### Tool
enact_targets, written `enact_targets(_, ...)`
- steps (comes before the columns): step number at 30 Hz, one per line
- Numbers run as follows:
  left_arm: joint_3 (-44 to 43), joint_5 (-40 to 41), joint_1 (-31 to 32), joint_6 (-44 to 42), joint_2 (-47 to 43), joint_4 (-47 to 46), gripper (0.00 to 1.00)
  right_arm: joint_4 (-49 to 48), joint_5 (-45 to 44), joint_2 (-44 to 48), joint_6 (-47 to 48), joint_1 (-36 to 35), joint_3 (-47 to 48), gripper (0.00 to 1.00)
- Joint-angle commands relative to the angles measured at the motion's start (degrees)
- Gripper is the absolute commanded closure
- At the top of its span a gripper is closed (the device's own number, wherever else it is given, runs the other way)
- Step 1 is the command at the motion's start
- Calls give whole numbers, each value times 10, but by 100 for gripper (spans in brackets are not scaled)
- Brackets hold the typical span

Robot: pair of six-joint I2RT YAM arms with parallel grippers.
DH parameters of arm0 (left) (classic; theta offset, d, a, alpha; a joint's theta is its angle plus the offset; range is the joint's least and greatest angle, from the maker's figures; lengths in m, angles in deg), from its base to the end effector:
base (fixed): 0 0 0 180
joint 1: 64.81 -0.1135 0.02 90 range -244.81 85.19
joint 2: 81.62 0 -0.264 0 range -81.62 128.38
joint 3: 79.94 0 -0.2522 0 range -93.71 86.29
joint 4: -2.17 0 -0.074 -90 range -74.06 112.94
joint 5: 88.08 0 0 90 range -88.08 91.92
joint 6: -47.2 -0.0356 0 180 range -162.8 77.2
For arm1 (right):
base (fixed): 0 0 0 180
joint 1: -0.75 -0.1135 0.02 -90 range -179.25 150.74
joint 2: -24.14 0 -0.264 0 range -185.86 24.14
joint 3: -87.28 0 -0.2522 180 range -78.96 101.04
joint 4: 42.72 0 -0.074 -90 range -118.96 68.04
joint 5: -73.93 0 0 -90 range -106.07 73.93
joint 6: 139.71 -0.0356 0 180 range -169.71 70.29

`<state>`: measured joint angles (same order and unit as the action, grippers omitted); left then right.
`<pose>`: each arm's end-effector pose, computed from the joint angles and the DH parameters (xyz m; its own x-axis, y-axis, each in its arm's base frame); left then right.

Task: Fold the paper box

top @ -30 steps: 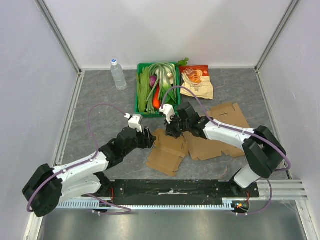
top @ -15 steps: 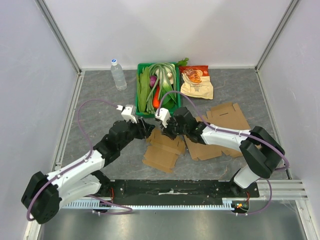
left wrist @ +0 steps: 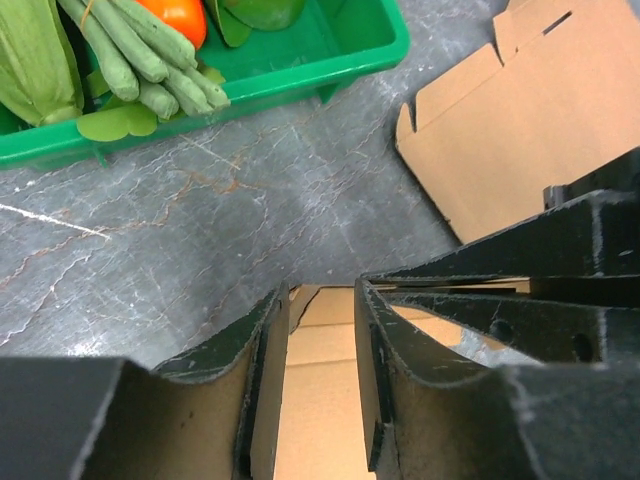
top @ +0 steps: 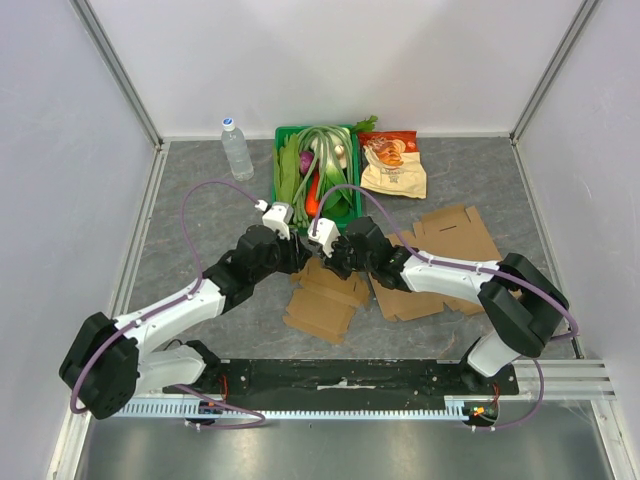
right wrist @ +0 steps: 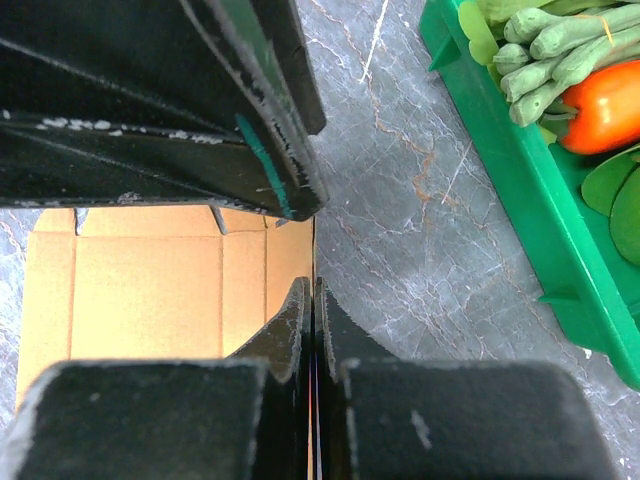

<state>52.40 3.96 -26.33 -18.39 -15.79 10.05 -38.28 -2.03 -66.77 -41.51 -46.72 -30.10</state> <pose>0.1965 -0.1546 0.2276 -0.5597 -0.0827 -0.8246 0.4014 0.8434 -0.3570 0.2218 0.2546 0.1993 -0.2401 -0.4665 -0.8513 -0.8963 0.4434 0.0098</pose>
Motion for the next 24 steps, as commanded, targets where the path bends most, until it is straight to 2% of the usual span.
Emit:
enact_targets(1, -10, 9, 1, -43, -3, 20, 59, -18, -6, 0, 13, 0, 1, 100)
enact_targets(7, -17, 19, 5, -60, 12, 22, 58, -16, -4, 0, 12, 0, 2, 100)
enact_targets(13, -26, 17, 16, -83, 21, 26, 62, -14, -4, -2, 11, 0, 4, 100)
enact_targets(15, -23, 16, 19, -90, 22, 21, 66, -14, -3, -4, 10, 0, 6, 100)
enact_targets(18, -22, 38, 29, -99, 31, 10, 76, -14, -4, -8, 8, 0, 11, 100)
enact_targets(19, -22, 48, 34, -102, 34, 4, 86, -12, -14, -9, 7, -1, 14, 100)
enact_targets(20, -22, 62, 37, -107, 37, 2, 90, -9, -26, -11, -1, 0, 18, 100)
enact_targets(21, -20, 95, 41, -110, 40, -10, 91, 16, -42, -17, -17, 0, 38, 97)
enact_targets(22, -15, 109, 50, -116, 39, -19, 93, 46, -61, -21, -33, 0, 59, 76)
enact_targets(23, -11, 116, 52, -124, 40, -28, 93, 83, -111, -26, -56, 0, 82, 66)
enact_targets(24, -3, 119, 53, -128, 37, -46, 94, 171, -129, -31, -129, 0, 129, 60)
